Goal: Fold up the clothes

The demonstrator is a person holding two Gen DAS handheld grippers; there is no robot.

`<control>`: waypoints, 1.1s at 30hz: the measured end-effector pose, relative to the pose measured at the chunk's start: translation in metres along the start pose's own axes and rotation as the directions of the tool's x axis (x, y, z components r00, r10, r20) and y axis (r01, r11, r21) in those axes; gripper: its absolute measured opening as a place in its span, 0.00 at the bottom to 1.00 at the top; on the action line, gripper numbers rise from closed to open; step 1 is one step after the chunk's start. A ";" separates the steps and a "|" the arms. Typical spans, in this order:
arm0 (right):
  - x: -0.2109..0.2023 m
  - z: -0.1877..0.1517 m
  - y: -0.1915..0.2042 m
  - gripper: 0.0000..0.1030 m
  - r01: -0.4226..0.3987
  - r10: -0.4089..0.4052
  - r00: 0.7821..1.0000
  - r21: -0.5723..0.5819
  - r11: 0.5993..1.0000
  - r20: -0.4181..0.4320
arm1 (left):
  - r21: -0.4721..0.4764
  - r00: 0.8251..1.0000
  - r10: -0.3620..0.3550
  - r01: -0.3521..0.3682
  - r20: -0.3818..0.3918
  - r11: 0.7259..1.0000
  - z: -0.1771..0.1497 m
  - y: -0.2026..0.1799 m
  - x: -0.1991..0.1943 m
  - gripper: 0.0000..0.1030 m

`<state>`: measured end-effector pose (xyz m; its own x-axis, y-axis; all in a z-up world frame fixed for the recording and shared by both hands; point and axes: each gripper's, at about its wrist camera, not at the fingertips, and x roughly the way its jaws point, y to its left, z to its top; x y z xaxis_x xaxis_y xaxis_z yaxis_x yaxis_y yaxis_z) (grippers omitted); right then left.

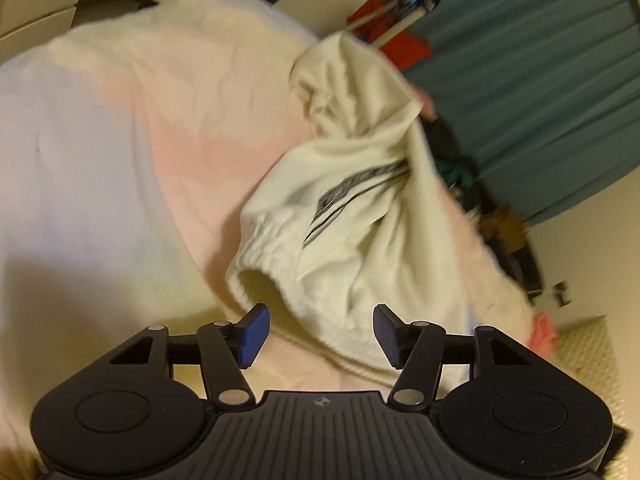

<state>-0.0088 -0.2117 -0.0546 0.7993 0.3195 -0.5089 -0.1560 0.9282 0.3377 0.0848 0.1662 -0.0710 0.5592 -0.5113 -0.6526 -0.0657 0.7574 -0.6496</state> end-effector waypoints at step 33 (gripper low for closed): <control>0.051 -0.007 -0.052 0.65 -0.153 0.174 0.985 0.465 0.872 -0.003 | 0.034 0.958 0.283 -0.285 0.057 0.958 0.038 0.005 0.009 0.29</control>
<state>0.0360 -0.2428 -0.1035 0.7582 0.4769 -0.4446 0.0113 0.6723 0.7402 0.1213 0.1807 -0.0652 0.5640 -0.2524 -0.7862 -0.1940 0.8850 -0.4233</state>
